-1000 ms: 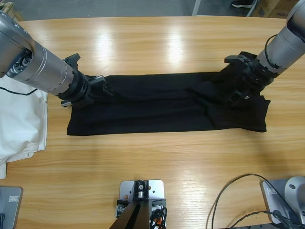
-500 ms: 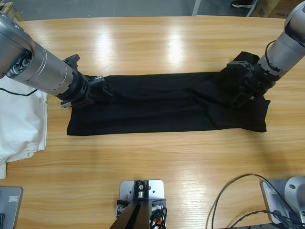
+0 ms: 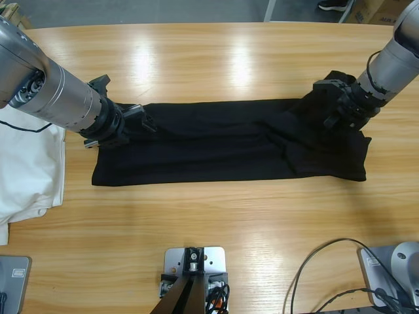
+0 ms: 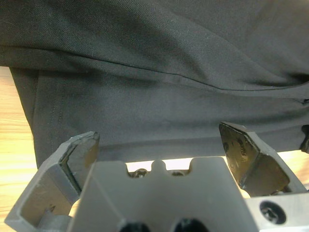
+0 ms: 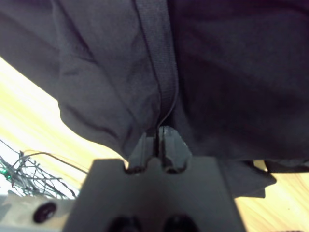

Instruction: Fold clothes

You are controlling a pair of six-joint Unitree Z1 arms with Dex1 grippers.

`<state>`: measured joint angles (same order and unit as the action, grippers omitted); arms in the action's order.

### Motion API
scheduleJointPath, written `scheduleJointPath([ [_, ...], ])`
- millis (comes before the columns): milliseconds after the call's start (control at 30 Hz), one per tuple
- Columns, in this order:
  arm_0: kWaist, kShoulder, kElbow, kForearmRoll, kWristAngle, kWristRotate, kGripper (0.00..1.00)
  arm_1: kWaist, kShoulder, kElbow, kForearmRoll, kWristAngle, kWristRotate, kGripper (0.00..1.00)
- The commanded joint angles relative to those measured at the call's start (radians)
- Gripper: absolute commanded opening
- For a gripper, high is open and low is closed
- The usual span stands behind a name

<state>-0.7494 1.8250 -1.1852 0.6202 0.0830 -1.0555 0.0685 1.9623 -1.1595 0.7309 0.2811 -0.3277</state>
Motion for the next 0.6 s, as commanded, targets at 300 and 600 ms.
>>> scheduleJointPath([
  [300, -0.008, 0.03, 0.054, 0.009, -0.011, -0.015, 0.987, 0.103, 0.128, -0.32, 0.179, -0.098, -0.128, 0.0],
  [600, -0.008, 0.026, 0.065, 0.009, -0.011, -0.017, 0.991, 0.105, 0.168, -0.403, 0.136, -0.199, -0.146, 0.0],
])
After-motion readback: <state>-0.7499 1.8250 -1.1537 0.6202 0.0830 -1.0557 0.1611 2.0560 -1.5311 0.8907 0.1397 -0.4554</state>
